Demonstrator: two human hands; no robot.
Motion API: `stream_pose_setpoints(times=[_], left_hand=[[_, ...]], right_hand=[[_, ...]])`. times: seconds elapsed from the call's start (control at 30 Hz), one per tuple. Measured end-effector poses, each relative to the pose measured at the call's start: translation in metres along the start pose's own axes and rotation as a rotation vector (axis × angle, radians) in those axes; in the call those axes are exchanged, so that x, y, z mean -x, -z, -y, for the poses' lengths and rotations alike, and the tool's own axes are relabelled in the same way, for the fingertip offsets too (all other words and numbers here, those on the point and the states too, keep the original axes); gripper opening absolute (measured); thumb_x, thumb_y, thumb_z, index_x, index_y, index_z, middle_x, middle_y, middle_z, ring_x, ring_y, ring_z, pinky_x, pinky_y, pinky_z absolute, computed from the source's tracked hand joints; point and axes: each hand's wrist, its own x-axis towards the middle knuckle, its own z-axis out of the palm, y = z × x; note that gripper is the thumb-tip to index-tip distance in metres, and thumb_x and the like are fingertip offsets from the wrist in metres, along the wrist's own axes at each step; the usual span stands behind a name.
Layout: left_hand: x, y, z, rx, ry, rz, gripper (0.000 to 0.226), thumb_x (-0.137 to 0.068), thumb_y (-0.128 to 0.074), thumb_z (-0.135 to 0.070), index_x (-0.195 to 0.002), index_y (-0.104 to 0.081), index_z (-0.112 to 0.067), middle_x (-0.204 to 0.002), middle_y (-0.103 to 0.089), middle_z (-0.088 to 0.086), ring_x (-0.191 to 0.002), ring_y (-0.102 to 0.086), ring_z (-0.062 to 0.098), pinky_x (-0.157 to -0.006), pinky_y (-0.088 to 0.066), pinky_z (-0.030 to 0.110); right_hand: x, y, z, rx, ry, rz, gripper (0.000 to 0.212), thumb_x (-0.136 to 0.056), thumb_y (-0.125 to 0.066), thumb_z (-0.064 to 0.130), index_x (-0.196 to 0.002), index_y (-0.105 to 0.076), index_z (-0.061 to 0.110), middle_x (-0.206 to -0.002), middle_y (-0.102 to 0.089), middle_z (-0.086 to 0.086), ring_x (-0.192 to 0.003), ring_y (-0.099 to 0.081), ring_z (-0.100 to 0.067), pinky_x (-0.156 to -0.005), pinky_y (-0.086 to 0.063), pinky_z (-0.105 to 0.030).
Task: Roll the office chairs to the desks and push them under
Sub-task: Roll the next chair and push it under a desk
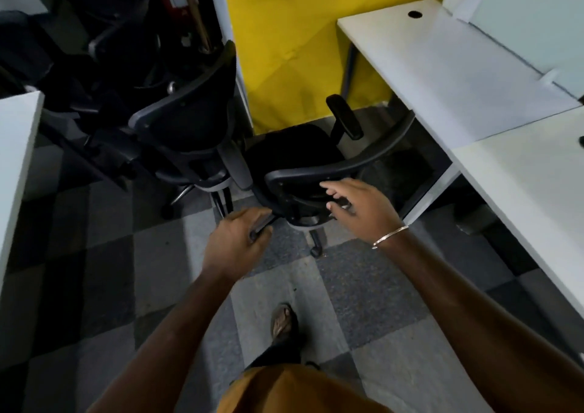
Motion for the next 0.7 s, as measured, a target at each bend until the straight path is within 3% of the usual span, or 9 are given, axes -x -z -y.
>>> stream_pose_setpoints(times=[0.1, 0.33, 0.47, 0.53, 0.6, 0.7], left_hand=[[-0.06, -0.001, -0.01, 0.028, -0.06, -0.014, 0.035, -0.098, -0.063, -0.039, -0.132, -0.065, -0.032, -0.126, -0.067, -0.009, -0.11, -0.064, 0.014, -0.078, -0.049, 0.03], [-0.171, -0.022, -0.047, 0.083, -0.191, 0.041, 0.051, -0.097, -0.051, -0.061, -0.137, -0.061, -0.031, -0.134, -0.063, -0.012, -0.125, -0.057, 0.011, -0.093, -0.057, 0.043], [-0.22, -0.044, -0.065, -0.065, -0.091, 0.306, 0.098, -0.078, -0.038, -0.097, -0.154, -0.041, -0.034, -0.153, -0.05, -0.003, -0.14, -0.047, 0.02, -0.11, -0.046, 0.052], [-0.234, -0.062, -0.073, -0.188, 0.005, 0.54, 0.107, -0.074, -0.053, -0.094, -0.158, -0.036, -0.03, -0.16, -0.044, 0.001, -0.145, -0.044, 0.024, -0.116, -0.042, 0.049], [-0.238, -0.086, -0.078, -0.296, 0.073, 0.654, 0.093, -0.078, -0.068, -0.08, -0.152, -0.047, -0.027, -0.151, -0.054, 0.004, -0.135, -0.054, 0.026, -0.11, -0.047, 0.042], [-0.23, -0.118, -0.084, -0.472, 0.153, 0.461, 0.046, -0.086, -0.07, -0.056, -0.121, -0.063, -0.028, -0.118, -0.068, 0.001, -0.108, -0.066, 0.027, -0.091, -0.057, 0.04]], right_hand=[[-0.043, 0.025, -0.024, 0.032, -0.012, -0.055, 0.042, -0.094, -0.066, 0.029, -0.136, -0.065, 0.025, -0.115, -0.067, 0.008, -0.105, -0.065, -0.01, -0.086, -0.057, -0.042], [-0.117, 0.077, -0.095, 0.146, -0.025, -0.128, 0.041, -0.098, -0.059, 0.038, -0.134, -0.065, 0.02, -0.111, -0.068, -0.001, -0.104, -0.065, -0.02, -0.085, -0.055, -0.042], [-0.151, 0.093, -0.14, 0.168, -0.03, -0.014, 0.046, -0.098, -0.056, 0.046, -0.134, -0.065, 0.018, -0.115, -0.067, -0.002, -0.109, -0.064, -0.023, -0.089, -0.053, -0.042], [-0.17, 0.101, -0.163, 0.179, -0.057, 0.096, 0.055, -0.096, -0.051, 0.057, -0.136, -0.064, 0.022, -0.119, -0.066, -0.002, -0.112, -0.064, -0.024, -0.09, -0.053, -0.045], [-0.186, 0.108, -0.187, 0.197, -0.073, 0.211, 0.062, -0.095, -0.048, 0.066, -0.14, -0.061, 0.024, -0.126, -0.064, -0.003, -0.118, -0.062, -0.026, -0.095, -0.051, -0.045], [-0.198, 0.119, -0.213, 0.324, -0.116, 0.639, 0.079, -0.087, -0.057, 0.079, -0.146, -0.055, 0.027, -0.141, -0.06, -0.001, -0.13, -0.057, -0.025, -0.105, -0.046, -0.04]])
